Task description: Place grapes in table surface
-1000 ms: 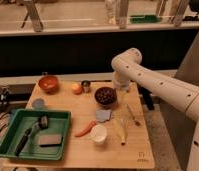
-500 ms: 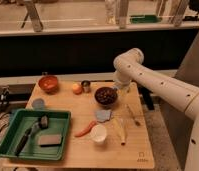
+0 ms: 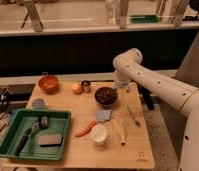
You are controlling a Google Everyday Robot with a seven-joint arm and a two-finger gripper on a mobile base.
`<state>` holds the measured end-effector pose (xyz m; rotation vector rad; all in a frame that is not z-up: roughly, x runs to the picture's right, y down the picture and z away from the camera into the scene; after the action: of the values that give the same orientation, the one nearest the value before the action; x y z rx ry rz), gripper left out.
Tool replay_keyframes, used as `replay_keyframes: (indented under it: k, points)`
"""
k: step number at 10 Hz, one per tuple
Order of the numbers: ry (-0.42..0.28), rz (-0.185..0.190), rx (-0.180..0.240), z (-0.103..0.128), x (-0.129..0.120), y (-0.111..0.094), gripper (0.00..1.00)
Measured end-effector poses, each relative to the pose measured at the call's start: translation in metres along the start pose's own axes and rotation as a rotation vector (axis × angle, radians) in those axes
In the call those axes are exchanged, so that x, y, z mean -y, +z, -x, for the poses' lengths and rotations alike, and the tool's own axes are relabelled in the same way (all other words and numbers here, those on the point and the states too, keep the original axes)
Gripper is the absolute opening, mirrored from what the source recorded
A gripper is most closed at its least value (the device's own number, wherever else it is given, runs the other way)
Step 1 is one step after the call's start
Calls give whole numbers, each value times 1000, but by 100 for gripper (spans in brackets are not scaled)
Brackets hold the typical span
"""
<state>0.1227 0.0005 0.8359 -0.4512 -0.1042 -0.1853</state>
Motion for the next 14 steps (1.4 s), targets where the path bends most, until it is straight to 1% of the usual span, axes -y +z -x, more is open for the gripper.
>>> replay_keyframes:
  k: [4, 7, 10, 12, 14]
  points:
    - [16, -4, -2, -7, 2, 6, 80]
    - [23, -4, 2, -5, 6, 15, 80]
    - [36, -4, 1, -11, 8, 19, 80]
    - [48, -3, 7, -6, 9, 24, 80]
    - [60, -3, 14, -5, 11, 26, 77]
